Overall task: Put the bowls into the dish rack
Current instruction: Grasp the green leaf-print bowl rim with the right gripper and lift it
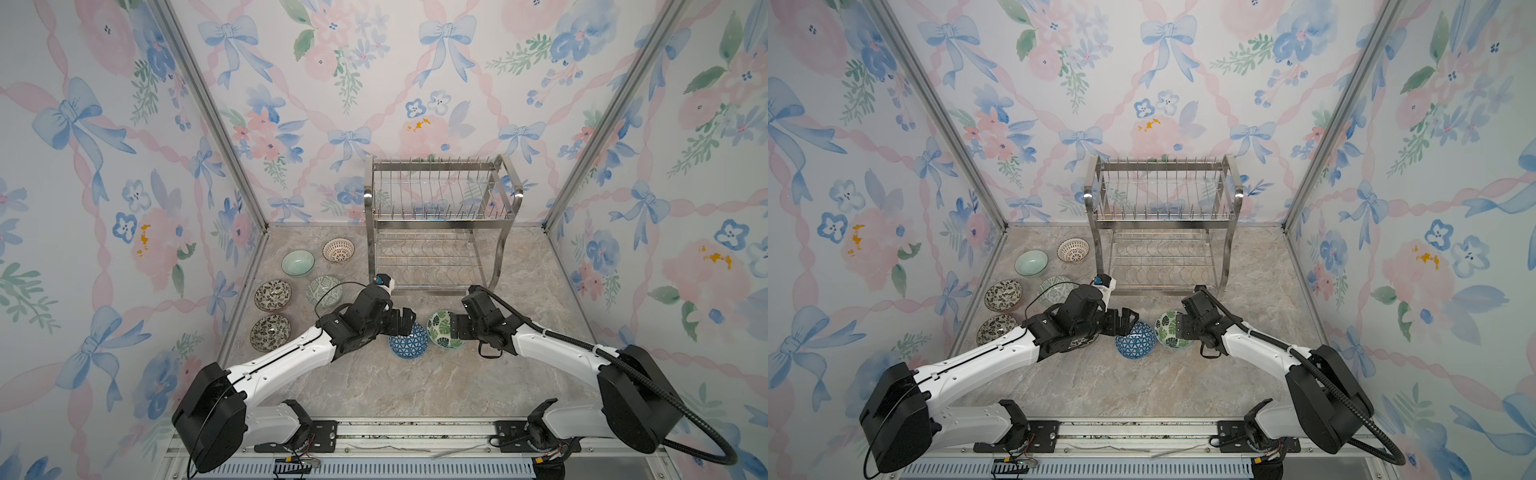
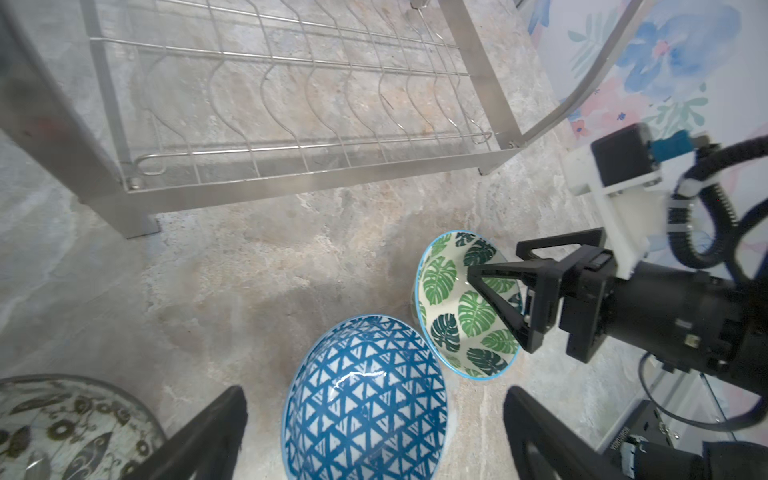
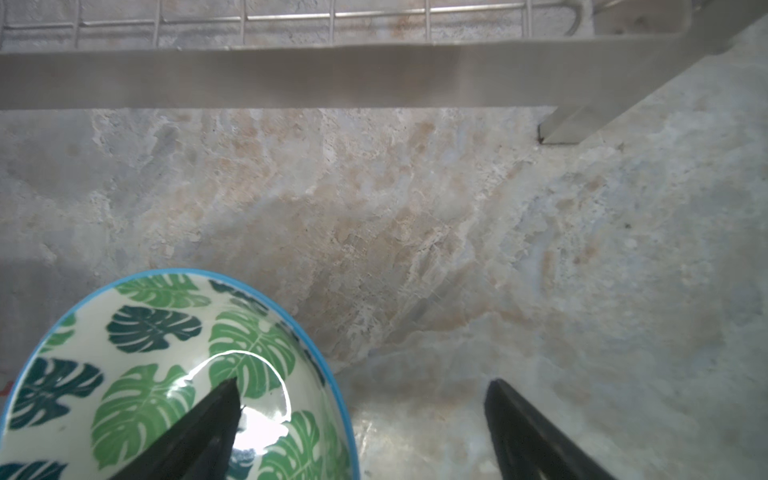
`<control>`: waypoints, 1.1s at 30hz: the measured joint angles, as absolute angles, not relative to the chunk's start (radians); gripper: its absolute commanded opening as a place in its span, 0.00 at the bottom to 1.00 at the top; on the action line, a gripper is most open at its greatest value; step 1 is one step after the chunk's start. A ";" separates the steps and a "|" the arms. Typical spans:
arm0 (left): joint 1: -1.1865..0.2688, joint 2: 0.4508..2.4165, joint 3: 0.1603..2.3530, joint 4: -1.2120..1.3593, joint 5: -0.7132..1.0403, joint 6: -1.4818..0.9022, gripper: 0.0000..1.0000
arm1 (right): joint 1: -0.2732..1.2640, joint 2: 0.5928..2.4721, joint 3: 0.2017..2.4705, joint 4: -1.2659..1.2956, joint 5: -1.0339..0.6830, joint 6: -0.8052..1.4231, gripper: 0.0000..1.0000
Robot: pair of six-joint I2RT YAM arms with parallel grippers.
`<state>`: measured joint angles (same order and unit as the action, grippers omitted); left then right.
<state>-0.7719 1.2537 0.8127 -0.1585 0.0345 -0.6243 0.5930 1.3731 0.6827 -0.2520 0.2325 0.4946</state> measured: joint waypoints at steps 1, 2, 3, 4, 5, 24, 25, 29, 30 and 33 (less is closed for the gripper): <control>-0.773 1.254 0.813 -0.152 0.051 -0.624 0.98 | 0.593 1.374 0.680 -0.252 0.233 0.498 0.90; -0.778 1.254 0.813 -0.142 0.070 -0.624 0.98 | 0.593 1.375 0.678 -0.252 0.232 0.499 0.89; -0.781 1.254 0.813 -0.129 0.086 -0.625 0.98 | 0.593 1.379 0.678 -0.252 0.231 0.502 0.88; -0.788 1.254 0.813 -0.116 0.103 -0.625 0.98 | 0.593 1.383 0.678 -0.252 0.228 0.505 0.87; -0.794 1.254 0.813 -0.101 0.119 -0.625 0.98 | 0.593 1.390 0.678 -0.252 0.224 0.506 0.85; -0.839 1.254 0.806 -0.047 0.109 -0.633 0.98 | 0.435 1.433 0.640 -0.191 0.135 0.553 0.62; -0.839 1.257 0.809 -0.046 0.110 -0.633 0.98 | 0.409 1.424 0.633 -0.192 0.134 0.550 0.62; -0.839 1.271 0.824 -0.047 0.110 -0.633 0.98 | 0.322 1.397 0.619 -0.210 0.127 0.540 0.61; -0.839 1.274 0.828 -0.047 0.110 -0.633 0.98 | 0.312 1.394 0.619 -0.214 0.127 0.538 0.62; -0.844 1.275 0.843 -0.048 0.106 -0.629 0.98 | 0.308 1.387 0.623 -0.244 0.126 0.530 0.66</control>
<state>-0.8436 1.2747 0.8429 -0.0483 0.1059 -0.6292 0.3080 1.3869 0.6228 -0.2443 0.1265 0.5297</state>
